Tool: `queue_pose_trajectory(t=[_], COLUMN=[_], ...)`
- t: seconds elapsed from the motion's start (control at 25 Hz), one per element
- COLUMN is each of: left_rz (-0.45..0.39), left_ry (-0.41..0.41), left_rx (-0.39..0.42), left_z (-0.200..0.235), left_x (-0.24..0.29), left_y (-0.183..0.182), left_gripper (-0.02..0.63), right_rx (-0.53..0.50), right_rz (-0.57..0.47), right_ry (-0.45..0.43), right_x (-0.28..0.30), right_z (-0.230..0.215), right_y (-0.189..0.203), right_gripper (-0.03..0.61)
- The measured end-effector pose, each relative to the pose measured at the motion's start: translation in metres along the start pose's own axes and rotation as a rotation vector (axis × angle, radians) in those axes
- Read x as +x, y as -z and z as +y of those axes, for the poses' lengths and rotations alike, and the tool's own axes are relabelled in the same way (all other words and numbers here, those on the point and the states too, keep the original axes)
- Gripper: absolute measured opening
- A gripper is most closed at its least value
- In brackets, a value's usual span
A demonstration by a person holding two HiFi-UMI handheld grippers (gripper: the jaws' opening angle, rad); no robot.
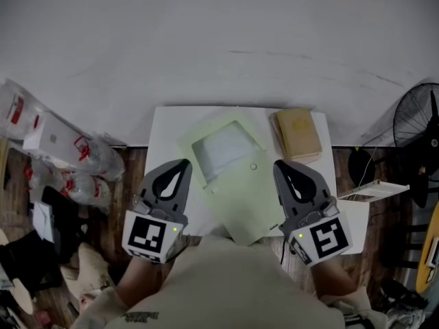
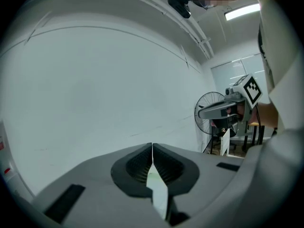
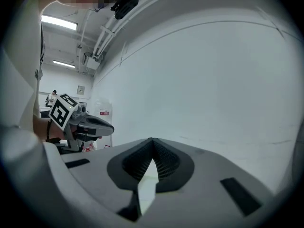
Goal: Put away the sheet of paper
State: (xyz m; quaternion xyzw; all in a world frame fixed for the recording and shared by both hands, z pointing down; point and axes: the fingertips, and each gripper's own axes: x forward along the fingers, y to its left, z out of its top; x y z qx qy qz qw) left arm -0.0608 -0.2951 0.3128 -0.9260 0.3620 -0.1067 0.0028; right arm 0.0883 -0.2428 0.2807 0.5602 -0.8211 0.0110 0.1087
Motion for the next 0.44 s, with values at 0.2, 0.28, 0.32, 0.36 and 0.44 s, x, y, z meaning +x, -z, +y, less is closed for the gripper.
queue_pose_trajectory(t=[0.2, 0.28, 0.32, 0.36, 0.44], left_rz=[0.008, 0.004, 0.000, -0.003, -0.009], left_ry=[0.010, 0.014, 0.015, 0.016, 0.020], left_rx=[0.021, 0.022, 0.020, 0.019, 0.020], left_z=[-0.006, -0.008, -0.008, -0.008, -0.008], left_x=[0.003, 0.004, 0.005, 0.005, 0.006], left_y=[-0.001, -0.002, -0.003, -0.004, -0.007], left_gripper=[0.021, 0.021, 0.021, 0.021, 0.021], right_rx=[0.012, 0.009, 0.009, 0.010, 0.013], right_rz=[0.000, 0.007, 0.011, 0.014, 0.020], right_ry=[0.019, 0.024, 0.026, 0.029, 0.035], right_x=[-0.006, -0.008, -0.009, -0.010, -0.011], right_z=[-0.007, -0.009, -0.010, -0.010, -0.012], right_y=[0.003, 0.004, 0.005, 0.006, 0.007], right_gripper=[0.023, 0.023, 0.023, 0.023, 0.023])
